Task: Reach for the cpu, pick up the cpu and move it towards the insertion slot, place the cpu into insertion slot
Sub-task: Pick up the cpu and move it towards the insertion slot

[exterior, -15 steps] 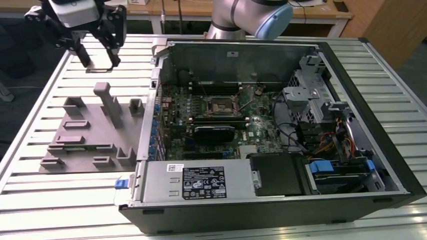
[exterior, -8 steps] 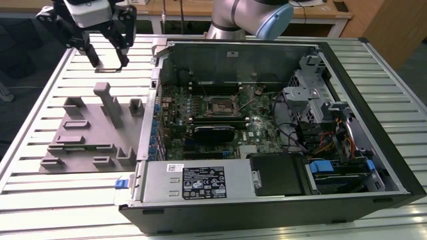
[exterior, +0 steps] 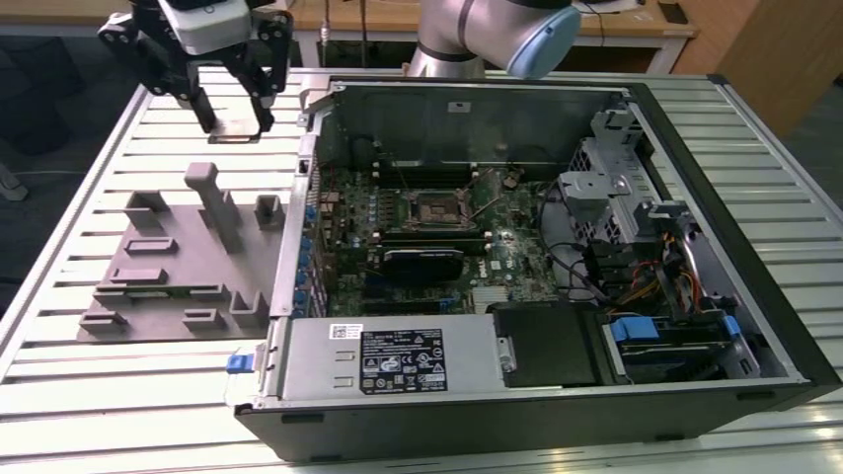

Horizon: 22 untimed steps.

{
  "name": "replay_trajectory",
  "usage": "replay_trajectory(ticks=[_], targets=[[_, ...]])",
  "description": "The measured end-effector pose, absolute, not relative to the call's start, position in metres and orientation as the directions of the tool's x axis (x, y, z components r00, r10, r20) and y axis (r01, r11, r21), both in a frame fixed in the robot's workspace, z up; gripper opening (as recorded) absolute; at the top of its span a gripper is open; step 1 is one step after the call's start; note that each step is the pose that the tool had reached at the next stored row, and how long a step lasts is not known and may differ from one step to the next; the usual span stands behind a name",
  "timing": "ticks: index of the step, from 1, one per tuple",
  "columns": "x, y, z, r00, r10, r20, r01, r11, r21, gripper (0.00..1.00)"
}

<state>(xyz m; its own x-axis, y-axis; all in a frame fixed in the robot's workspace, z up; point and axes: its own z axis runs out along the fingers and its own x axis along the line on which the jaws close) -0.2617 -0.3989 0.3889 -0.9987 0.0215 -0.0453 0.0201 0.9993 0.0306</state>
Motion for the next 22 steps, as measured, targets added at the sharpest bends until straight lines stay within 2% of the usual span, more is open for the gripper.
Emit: replay_trajectory(ticks=[22], targets=[[-0.219, -0.399, 0.389, -0.999, 0.022, -0.044, 0.02, 0.999, 0.031, 0.54]])
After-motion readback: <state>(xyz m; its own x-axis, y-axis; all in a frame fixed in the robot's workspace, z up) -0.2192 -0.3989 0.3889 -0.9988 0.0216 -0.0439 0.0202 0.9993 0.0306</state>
